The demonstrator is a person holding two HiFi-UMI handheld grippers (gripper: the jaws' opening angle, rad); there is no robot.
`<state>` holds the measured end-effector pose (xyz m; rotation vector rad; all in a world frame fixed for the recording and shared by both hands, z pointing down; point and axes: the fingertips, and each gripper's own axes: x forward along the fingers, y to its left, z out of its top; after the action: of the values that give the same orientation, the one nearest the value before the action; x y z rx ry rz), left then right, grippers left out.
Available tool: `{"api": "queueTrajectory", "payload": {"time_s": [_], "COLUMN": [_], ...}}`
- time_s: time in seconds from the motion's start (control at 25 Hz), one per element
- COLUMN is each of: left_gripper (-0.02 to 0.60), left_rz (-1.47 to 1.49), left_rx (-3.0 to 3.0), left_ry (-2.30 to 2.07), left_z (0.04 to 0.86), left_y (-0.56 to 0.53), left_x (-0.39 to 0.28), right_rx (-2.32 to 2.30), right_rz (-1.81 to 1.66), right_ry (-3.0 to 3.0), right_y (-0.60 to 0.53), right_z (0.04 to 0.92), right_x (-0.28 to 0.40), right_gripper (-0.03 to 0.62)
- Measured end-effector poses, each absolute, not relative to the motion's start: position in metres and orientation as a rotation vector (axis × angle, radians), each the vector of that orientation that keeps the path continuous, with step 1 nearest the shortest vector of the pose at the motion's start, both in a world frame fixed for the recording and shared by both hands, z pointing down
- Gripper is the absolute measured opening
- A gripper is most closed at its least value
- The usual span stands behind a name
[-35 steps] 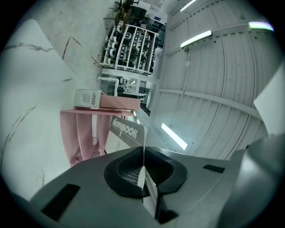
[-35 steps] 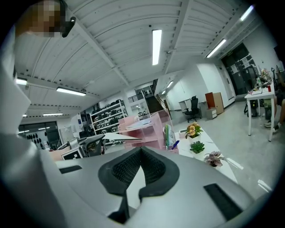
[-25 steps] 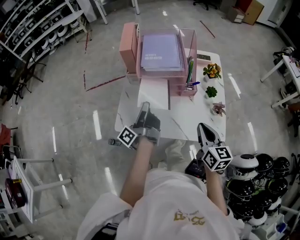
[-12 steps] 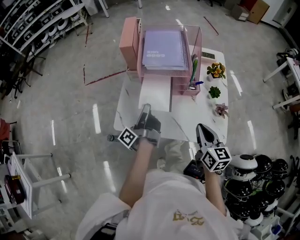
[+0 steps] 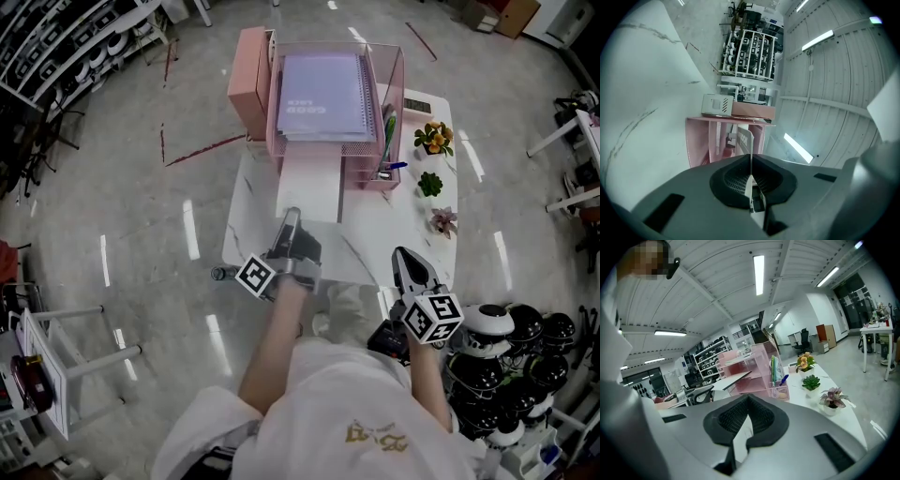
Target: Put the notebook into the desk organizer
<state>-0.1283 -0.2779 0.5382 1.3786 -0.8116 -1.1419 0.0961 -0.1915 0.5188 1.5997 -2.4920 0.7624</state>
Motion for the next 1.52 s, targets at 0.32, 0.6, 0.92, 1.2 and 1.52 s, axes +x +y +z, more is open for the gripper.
{"api": "queueTrajectory", "payload": {"time_s": [0.32, 0.6, 0.92, 1.2, 1.52], "left_gripper": [0.026, 0.026, 0.027, 0.028, 0.051], "left_rz": [-1.139, -1.132, -1.160, -1.165, -1.134], "left_rx": [1.363, 1.348, 1.328, 1.321, 1.329], "left_ry": [-0.836, -0.879, -0.915, -0.952, -0.993], "left_z": [0.551, 0.559, 0.565, 0.564, 0.565], "left_y": [-0.302, -0.320, -0.343, -0.361, -0.372], "left_x": [-0.122, -0.119, -0.119, -0.118, -0.118], "right_rx": [1.595, 1.584, 1.572, 1.563, 1.549], "right_rz": [0.791, 0.810, 0.841, 0.863, 0.872], "right_ry": [-2.466, -2.451, -2.423, -2.423, -2.434], "right_y": [-0.213, -0.234, -0.251, -0.266, -0.276], "right_z": [0.531, 0.536, 0.550, 0.555, 0.557], "right_x": [0.104, 0.110, 0.119, 0.123, 0.123], "right_gripper": [0.012, 0.012, 0.012, 0.012, 0.012]}}
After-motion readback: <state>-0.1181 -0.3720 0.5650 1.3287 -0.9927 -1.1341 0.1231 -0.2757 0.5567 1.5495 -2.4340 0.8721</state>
